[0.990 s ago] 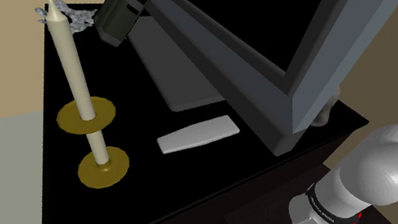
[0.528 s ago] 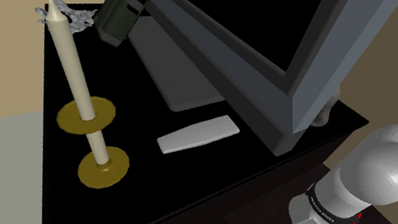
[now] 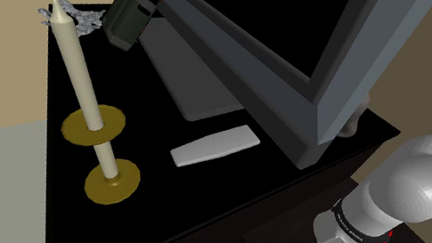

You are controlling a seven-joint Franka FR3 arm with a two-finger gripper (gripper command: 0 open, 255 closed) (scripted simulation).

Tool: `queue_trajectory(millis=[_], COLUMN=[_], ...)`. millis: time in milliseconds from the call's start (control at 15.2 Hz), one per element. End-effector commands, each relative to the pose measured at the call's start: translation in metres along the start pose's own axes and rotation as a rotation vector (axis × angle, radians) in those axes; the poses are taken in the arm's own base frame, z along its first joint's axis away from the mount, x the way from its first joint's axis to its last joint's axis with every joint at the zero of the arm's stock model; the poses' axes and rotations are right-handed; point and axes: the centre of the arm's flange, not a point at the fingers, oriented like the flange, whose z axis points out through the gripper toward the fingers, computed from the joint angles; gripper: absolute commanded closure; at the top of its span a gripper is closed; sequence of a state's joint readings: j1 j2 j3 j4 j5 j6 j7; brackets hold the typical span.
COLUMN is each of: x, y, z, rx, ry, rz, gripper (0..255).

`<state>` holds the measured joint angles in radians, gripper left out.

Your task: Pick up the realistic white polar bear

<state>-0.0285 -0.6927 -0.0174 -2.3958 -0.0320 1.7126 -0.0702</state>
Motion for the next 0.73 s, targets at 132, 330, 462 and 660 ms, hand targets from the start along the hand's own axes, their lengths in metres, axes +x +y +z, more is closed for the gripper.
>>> queue_trajectory(millis=[132,330,462,660], x=[0.0,0.0,0.0,0.0], y=[0.001,0.001,0.002,0.002], z=[0.001,-0.014,-0.025,-0.041], rx=[0.0,0.0,0.0,0.0], ry=[-0.004,-0.004,-0.004,-0.004], rz=[0.0,0.0,0.0,0.0], gripper=[255,255,255,255])
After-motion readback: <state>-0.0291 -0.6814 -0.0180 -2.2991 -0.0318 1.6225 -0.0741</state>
